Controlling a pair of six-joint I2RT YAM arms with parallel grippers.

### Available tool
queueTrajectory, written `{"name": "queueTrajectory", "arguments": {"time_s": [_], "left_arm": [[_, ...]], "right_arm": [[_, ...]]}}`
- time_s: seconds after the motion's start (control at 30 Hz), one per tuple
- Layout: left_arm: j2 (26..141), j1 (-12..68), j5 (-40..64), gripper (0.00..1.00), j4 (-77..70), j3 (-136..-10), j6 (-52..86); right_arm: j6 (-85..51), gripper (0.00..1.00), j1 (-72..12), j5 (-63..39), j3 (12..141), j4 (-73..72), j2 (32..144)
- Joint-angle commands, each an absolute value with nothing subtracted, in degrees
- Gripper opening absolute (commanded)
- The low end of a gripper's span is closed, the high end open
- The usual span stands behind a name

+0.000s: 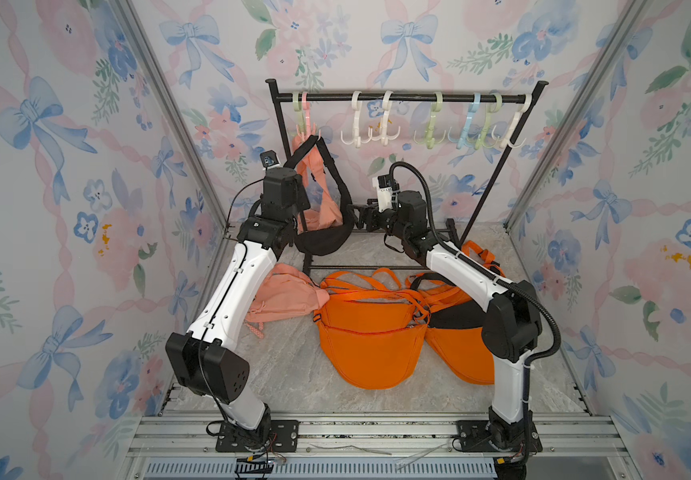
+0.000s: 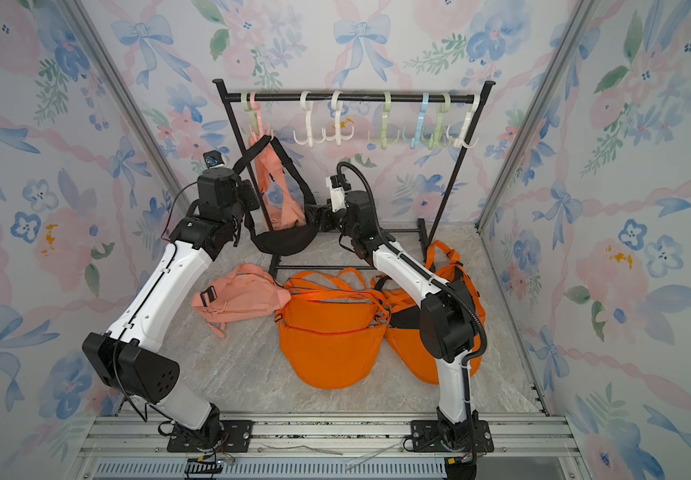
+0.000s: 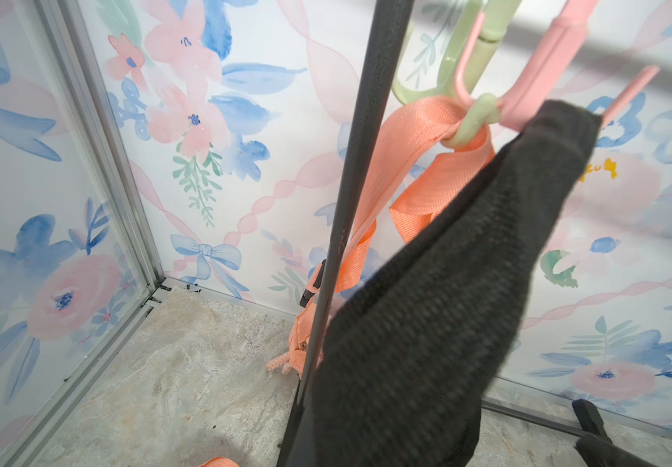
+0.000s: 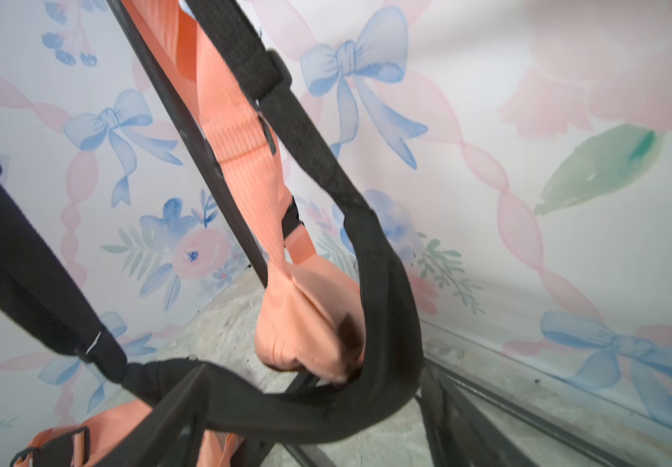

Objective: Take the bag off the hook
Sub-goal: Pick up the bag from the hook.

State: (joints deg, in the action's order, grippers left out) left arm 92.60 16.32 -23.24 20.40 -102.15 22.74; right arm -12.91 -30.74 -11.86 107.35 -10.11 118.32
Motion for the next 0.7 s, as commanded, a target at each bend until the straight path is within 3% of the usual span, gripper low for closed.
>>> {"name": "queueTrajectory", "arguments": {"time_s": [0.0,0.27,0.5,0.67], "left_arm": [[90.9,15.5,-21.1,0.0,21.4,-101.8,24.3],[89.0,14.3,-18.2,0.0,22.8,-102.5,26.4],[87.4,13.6,-15.8,0.0,25.2,-103.3,27.2],[85.9,12.9,-14.2,0.0,25.5,-102.7,27.4]], "right_arm": [[-11.7,0.83,-30.2,-13.6,113.8,-9.7,122.5],[-11.1,0.79,-30.5,-13.7,129.6,-7.4,132.2],[-11.7,0.68,-30.7,-14.8,143.1,-5.3,140.7],[-13.2,0.58,-31.0,-14.7,144.9,-8.6,143.1]]}}
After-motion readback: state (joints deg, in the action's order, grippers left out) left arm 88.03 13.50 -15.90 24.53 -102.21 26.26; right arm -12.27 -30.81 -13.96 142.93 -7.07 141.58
